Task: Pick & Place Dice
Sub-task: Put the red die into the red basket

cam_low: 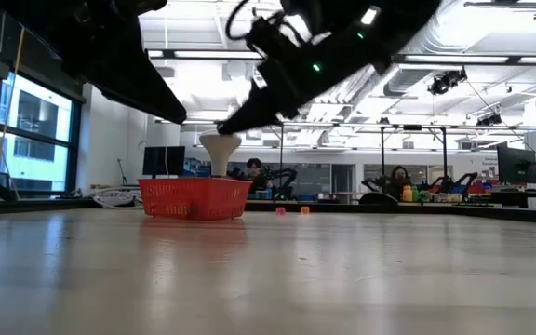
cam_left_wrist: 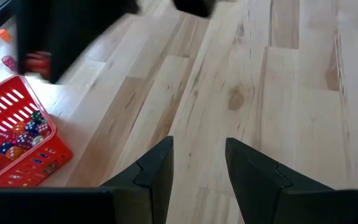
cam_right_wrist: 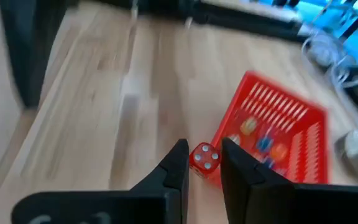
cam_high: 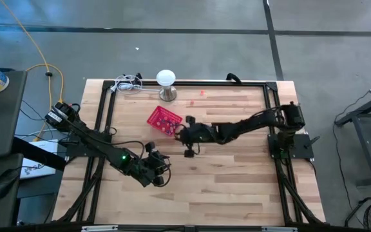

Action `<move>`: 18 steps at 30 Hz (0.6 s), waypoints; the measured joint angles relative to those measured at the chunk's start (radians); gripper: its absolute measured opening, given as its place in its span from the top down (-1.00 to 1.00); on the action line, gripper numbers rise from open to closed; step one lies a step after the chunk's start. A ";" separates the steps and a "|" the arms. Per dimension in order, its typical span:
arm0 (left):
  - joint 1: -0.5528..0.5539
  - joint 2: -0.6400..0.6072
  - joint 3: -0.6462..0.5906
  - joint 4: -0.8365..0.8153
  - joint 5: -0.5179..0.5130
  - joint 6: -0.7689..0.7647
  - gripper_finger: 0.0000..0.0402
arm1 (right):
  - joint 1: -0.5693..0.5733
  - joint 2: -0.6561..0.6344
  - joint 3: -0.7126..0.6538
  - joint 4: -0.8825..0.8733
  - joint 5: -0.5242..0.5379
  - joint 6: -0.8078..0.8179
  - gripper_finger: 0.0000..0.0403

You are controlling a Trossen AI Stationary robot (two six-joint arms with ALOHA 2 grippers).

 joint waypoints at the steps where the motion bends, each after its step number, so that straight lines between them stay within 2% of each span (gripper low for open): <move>1: 0.000 0.000 0.000 0.000 0.000 0.000 0.31 | -0.013 0.009 0.019 -0.001 -0.011 -0.009 0.79; 5: 0.000 0.000 0.000 -0.010 0.000 0.000 0.31 | -0.070 0.066 0.082 -0.022 -0.095 -0.023 0.79; 9: 0.000 0.000 0.000 -0.016 0.000 0.001 0.31 | -0.111 0.132 0.132 -0.019 -0.093 -0.023 0.73; 18: 0.000 0.000 0.000 -0.030 0.000 0.009 0.31 | -0.129 0.168 0.141 0.013 -0.090 -0.043 0.21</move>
